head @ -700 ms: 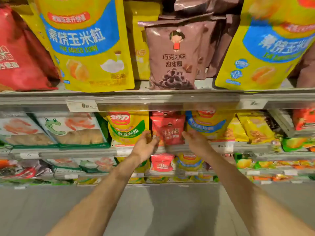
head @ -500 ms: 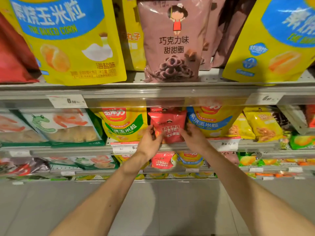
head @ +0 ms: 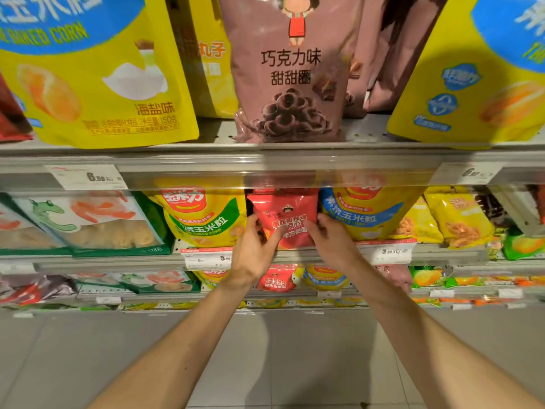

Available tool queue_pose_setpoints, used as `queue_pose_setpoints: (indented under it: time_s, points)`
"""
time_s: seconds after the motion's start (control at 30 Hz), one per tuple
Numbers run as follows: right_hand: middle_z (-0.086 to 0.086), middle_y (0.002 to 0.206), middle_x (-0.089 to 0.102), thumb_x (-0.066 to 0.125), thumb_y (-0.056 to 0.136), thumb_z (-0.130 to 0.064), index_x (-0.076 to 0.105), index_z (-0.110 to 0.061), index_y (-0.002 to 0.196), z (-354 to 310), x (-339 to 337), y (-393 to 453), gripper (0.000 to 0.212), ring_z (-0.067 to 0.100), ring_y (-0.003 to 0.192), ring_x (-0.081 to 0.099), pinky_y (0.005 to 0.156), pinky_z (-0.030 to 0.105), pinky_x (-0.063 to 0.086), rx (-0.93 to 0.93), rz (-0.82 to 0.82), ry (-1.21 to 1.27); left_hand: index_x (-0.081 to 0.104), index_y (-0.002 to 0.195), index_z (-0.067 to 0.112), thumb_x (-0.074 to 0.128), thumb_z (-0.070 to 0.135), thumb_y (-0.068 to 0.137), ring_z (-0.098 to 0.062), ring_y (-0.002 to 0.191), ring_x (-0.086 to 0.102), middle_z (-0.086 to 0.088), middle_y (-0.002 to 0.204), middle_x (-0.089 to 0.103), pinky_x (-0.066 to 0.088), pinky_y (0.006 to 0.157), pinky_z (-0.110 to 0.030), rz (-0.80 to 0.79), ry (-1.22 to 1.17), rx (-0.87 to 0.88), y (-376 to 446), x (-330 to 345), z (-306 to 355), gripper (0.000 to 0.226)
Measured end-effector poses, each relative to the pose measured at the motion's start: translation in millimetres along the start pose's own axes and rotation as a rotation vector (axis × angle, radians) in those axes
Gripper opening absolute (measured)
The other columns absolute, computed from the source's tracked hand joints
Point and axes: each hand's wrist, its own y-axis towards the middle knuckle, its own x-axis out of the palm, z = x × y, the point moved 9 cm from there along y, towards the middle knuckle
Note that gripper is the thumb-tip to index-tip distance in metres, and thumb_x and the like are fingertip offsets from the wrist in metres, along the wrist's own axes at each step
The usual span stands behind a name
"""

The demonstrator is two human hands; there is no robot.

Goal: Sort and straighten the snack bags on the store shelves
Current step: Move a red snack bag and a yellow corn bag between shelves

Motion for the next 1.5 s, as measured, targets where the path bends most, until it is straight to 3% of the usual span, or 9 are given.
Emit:
queue_pose_setpoints:
  time_s: [0.37,0.57,0.67,0.77,0.93,1.03,1.13,1.33,1.5]
  points:
    - [-0.007,0.085,0.069,0.049,0.106,-0.038,0.063,-0.02,0.097,-22,-22,-16,0.024,0.002,0.075,0.065,0.067,0.023,0.049,-0.069,0.014,0.038,0.05,0.11,0.038,0.061,0.081,0.076,-0.019,0.094,0.066,0.014,0.092,0.069,0.057,0.082,-0.047,0.047,0.042,0.088,-12,-11,25,0.056]
    - [-0.013,0.067,0.053,0.053,0.106,-0.027,0.05,-0.03,0.072,-30,-28,-32,0.034,-0.014,0.051,0.053,0.052,0.005,0.039,-0.064,-0.004,0.06,0.052,0.117,0.025,0.082,0.052,0.076,0.013,0.087,0.064,0.018,0.099,0.07,0.051,0.077,-0.014,-0.056,-0.038,0.057,-25,-15,36,0.057]
    - [-0.008,0.07,0.062,0.056,0.104,-0.033,0.058,-0.026,0.074,-32,-28,-43,0.03,-0.004,0.06,0.061,0.056,0.01,0.047,-0.045,-0.034,0.086,0.055,0.112,0.025,0.08,0.039,0.084,0.015,0.078,0.064,0.01,0.099,0.072,0.048,0.065,-0.005,-0.052,-0.073,0.056,-32,-22,40,0.04]
    - [0.016,0.084,0.071,0.059,0.101,-0.037,0.065,-0.018,0.079,-30,-22,-55,0.03,0.027,0.079,0.07,0.081,0.05,0.061,-0.028,-0.09,0.124,0.062,0.109,0.024,0.077,0.036,0.088,0.004,0.072,0.069,0.005,0.097,0.071,0.049,0.06,-0.006,-0.095,-0.148,0.023,-41,-27,37,0.029]
    - [-0.015,0.074,0.071,0.06,0.101,-0.039,0.068,-0.038,0.073,-29,-9,-68,0.029,0.018,0.084,0.071,0.088,0.056,0.058,-0.018,-0.156,0.11,0.061,0.119,0.023,0.077,0.019,0.089,-0.009,0.104,0.07,-0.005,0.121,0.068,0.054,0.075,-0.011,-0.13,-0.264,0.018,-55,-35,29,0.034]
    - [-0.01,0.081,0.071,0.057,0.102,-0.041,0.068,-0.031,0.084,-36,-4,-72,0.023,0.011,0.08,0.066,0.086,0.05,0.057,-0.027,-0.153,0.113,0.057,0.126,0.011,0.075,0.01,0.09,-0.003,0.095,0.073,0.0,0.111,0.073,0.054,0.07,-0.011,-0.113,-0.302,-0.019,-65,-43,23,0.04]
    - [-0.011,0.099,0.069,0.047,0.105,-0.043,0.067,-0.024,0.109,-45,-8,-67,0.028,0.003,0.095,0.064,0.084,0.024,0.048,-0.032,-0.075,0.081,0.058,0.121,0.015,0.079,0.013,0.087,0.007,0.084,0.071,0.006,0.104,0.073,0.052,0.065,-0.007,-0.055,-0.272,-0.035,-70,-60,12,0.04]
    - [0.004,0.139,0.064,0.038,0.099,-0.065,0.043,-0.02,0.148,-49,0,-18,0.067,0.027,0.12,0.065,0.105,0.047,0.049,0.063,0.053,-0.145,0.055,0.118,0.016,0.082,0.014,0.083,-0.001,0.093,0.066,0.007,0.101,0.07,0.054,0.07,-0.009,0.06,-0.284,-0.096,-77,-95,-6,0.043]
    - [0.012,0.138,0.062,0.054,0.102,-0.046,0.038,-0.008,0.146,-60,14,8,0.06,0.035,0.121,0.063,0.088,0.03,0.044,0.147,0.105,-0.092,0.058,0.118,0.019,0.084,0.022,0.082,-0.002,0.096,0.068,0.008,0.106,0.072,0.052,0.07,-0.008,0.117,-0.274,-0.085,-80,-118,-11,0.045]
